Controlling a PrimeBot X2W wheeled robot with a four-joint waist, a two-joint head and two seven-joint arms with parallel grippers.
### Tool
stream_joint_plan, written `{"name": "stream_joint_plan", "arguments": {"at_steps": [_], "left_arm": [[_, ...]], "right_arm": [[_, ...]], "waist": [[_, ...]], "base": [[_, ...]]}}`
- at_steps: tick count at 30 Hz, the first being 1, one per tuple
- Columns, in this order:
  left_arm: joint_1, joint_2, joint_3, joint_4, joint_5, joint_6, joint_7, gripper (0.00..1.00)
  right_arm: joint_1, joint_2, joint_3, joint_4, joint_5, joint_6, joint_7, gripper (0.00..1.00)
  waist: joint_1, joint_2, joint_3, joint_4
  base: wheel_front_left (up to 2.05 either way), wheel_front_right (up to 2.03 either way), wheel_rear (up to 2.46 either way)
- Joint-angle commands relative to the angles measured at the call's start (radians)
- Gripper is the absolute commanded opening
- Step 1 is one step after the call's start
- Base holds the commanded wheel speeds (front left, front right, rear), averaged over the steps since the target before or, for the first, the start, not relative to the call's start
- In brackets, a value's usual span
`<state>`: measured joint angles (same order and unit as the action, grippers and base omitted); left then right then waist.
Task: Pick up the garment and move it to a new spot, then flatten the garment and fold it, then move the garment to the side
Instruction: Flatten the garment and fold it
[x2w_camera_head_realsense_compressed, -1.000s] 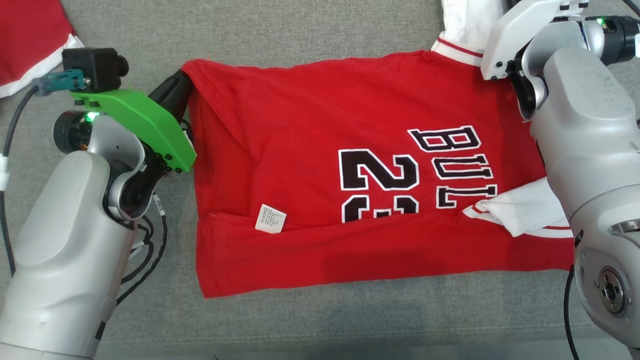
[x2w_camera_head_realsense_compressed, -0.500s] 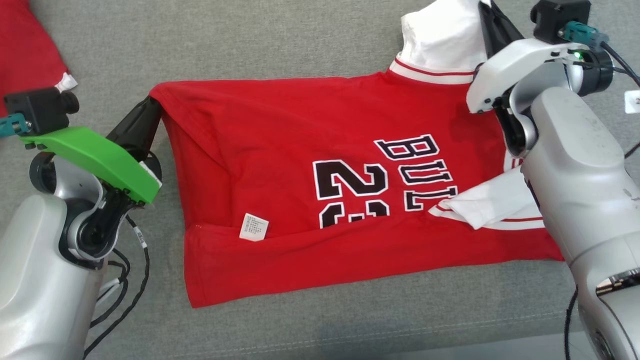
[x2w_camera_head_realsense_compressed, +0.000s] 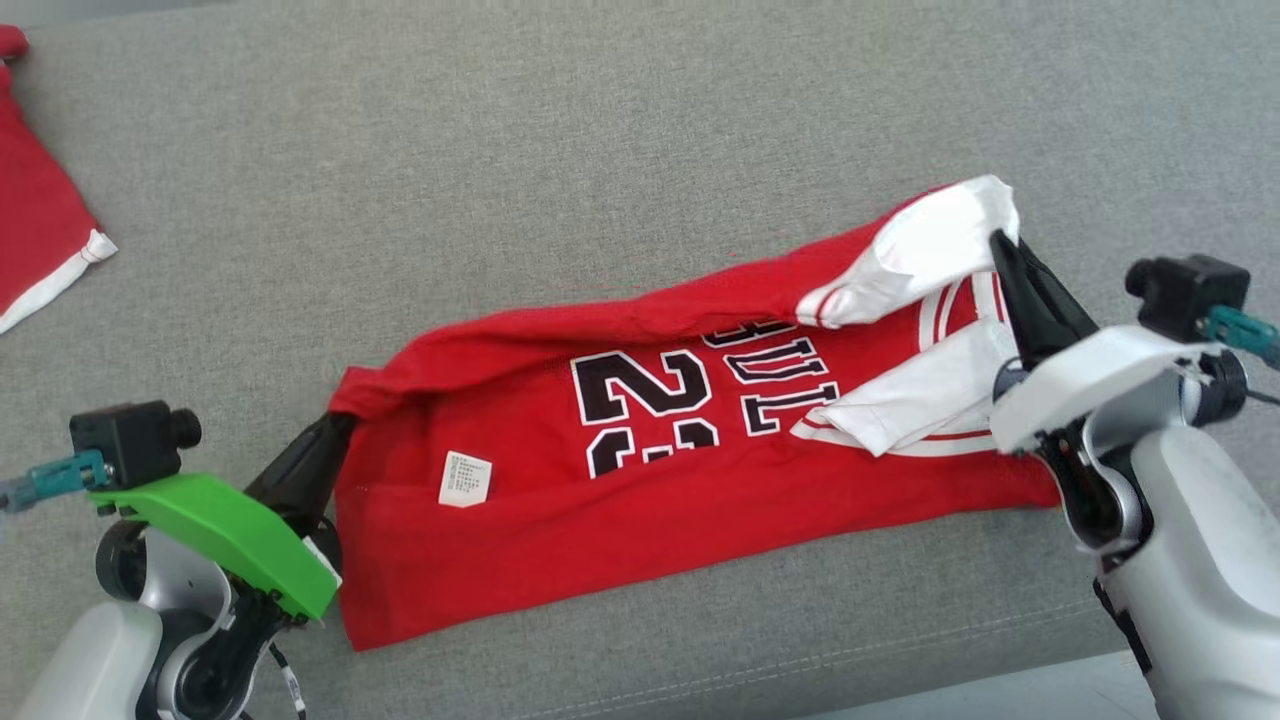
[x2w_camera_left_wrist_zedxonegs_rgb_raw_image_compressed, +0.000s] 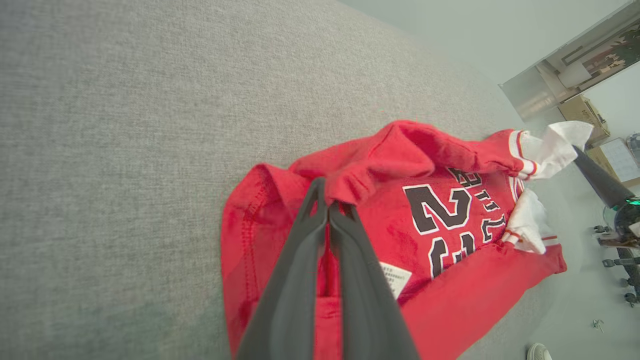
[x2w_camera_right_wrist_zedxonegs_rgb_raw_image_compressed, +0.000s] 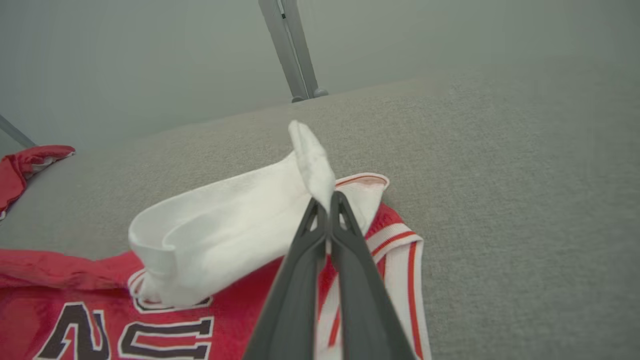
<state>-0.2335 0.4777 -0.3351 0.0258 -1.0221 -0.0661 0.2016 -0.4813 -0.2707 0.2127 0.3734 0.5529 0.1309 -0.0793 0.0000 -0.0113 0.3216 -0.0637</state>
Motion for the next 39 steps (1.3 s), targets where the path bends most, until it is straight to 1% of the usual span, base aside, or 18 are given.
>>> {"name": "stream_joint_plan", "arguments": {"at_steps": [1, 6, 10, 14, 19, 22, 25, 26, 27, 28, 29, 31, 33, 35, 37, 39], "left_arm": [[0.025, 0.000, 0.006, -0.012, -0.017, 0.008, -0.008, 0.00], [0.078, 0.019, -0.002, -0.032, -0.012, 0.010, 0.000, 0.00], [0.090, 0.037, -0.015, -0.026, 0.008, 0.002, 0.005, 0.00], [0.095, 0.040, -0.018, -0.007, 0.006, -0.001, 0.005, 0.00], [0.098, 0.046, -0.010, -0.010, 0.001, -0.002, -0.004, 0.00], [0.106, 0.052, -0.021, -0.004, 0.015, -0.004, 0.002, 0.00], [0.111, 0.066, -0.046, 0.018, 0.063, 0.001, -0.004, 0.00], [0.116, 0.064, -0.055, 0.028, 0.075, 0.005, -0.006, 0.06], [0.120, 0.062, -0.056, 0.038, 0.083, 0.014, -0.017, 0.35], [0.121, 0.058, -0.055, 0.047, 0.097, 0.025, -0.030, 0.81], [0.126, 0.057, -0.064, 0.054, 0.115, 0.029, -0.038, 1.00], [0.139, 0.052, -0.080, 0.062, 0.137, 0.037, -0.049, 1.00], [0.152, 0.059, -0.081, 0.056, 0.167, 0.064, -0.069, 1.00], [0.181, 0.067, -0.083, 0.031, 0.196, 0.101, -0.081, 1.00], [0.214, 0.069, -0.066, -0.010, 0.207, 0.140, -0.109, 1.00], [0.240, 0.071, -0.034, -0.060, 0.231, 0.183, -0.167, 1.00]], "right_arm": [[0.051, 0.007, -0.024, -0.042, 0.000, 0.000, 0.014, 0.00], [0.189, 0.050, -0.090, -0.183, -0.036, 0.000, 0.092, 0.00], [0.241, 0.088, -0.117, -0.233, -0.072, 0.000, 0.132, 0.00], [0.266, 0.106, -0.137, -0.258, -0.107, 0.000, 0.154, 0.00], [0.285, 0.119, -0.163, -0.292, -0.117, 0.000, 0.176, 0.00], [0.297, 0.116, -0.155, -0.282, -0.130, 0.000, 0.197, 0.00], [0.304, 0.094, -0.134, -0.253, -0.166, 0.000, 0.221, 0.00], [0.305, 0.088, -0.124, -0.246, -0.176, 0.000, 0.221, 0.19], [0.306, 0.082, -0.120, -0.240, -0.183, 0.000, 0.214, 0.53], [0.307, 0.079, -0.118, -0.238, -0.185, 0.000, 0.209, 1.00], [0.311, 0.076, -0.117, -0.238, -0.182, 0.000, 0.211, 1.00], [0.319, 0.055, -0.114, -0.259, -0.169, 0.000, 0.218, 1.00], [0.326, 0.033, -0.133, -0.293, -0.152, -0.001, 0.228, 1.00], [0.345, 0.005, -0.154, -0.342, -0.134, -0.001, 0.248, 1.00], [0.358, -0.012, -0.207, -0.395, -0.117, -0.001, 0.264, 1.00], [0.363, -0.010, -0.256, -0.443, -0.115, -0.001, 0.283, 1.00]], "waist": [[0.0000, 0.0113, -0.016, -0.004], [0.0000, 0.0113, -0.030, -0.007], [0.0000, 0.0113, -0.035, -0.010], [0.0000, 0.0113, -0.039, -0.009], [0.0000, 0.0113, -0.041, -0.010], [0.0000, 0.0113, -0.041, -0.010], [0.0000, 0.0113, -0.042, -0.011], [0.0000, 0.0113, -0.044, -0.011], [0.0000, 0.0113, -0.046, -0.010], [0.0000, 0.0113, -0.048, -0.009], [0.0000, 0.0113, -0.051, -0.009], [0.0000, 0.0113, -0.059, -0.007], [0.0000, 0.0113, -0.067, -0.009], [0.0000, 0.0113, -0.074, -0.011], [0.0000, 0.0113, -0.080, -0.013], [0.0000, 0.0113, -0.085, -0.013]], "base": [[0.00, 0.00, 0.00], [0.00, 0.00, 0.00], [0.00, 0.00, 0.00], [0.00, 0.00, 0.00], [0.00, 0.00, 0.00], [0.00, 0.00, 0.00], [0.00, 0.00, 0.00], [0.00, 0.00, 0.00], [0.00, 0.00, 0.00], [0.00, 0.00, 0.00], [0.00, 0.00, 0.00], [0.00, 0.00, 0.00], [0.00, 0.00, 0.00], [0.00, 0.00, 0.00], [0.00, 0.00, 0.00], [0.00, 0.00, 0.00]]}}
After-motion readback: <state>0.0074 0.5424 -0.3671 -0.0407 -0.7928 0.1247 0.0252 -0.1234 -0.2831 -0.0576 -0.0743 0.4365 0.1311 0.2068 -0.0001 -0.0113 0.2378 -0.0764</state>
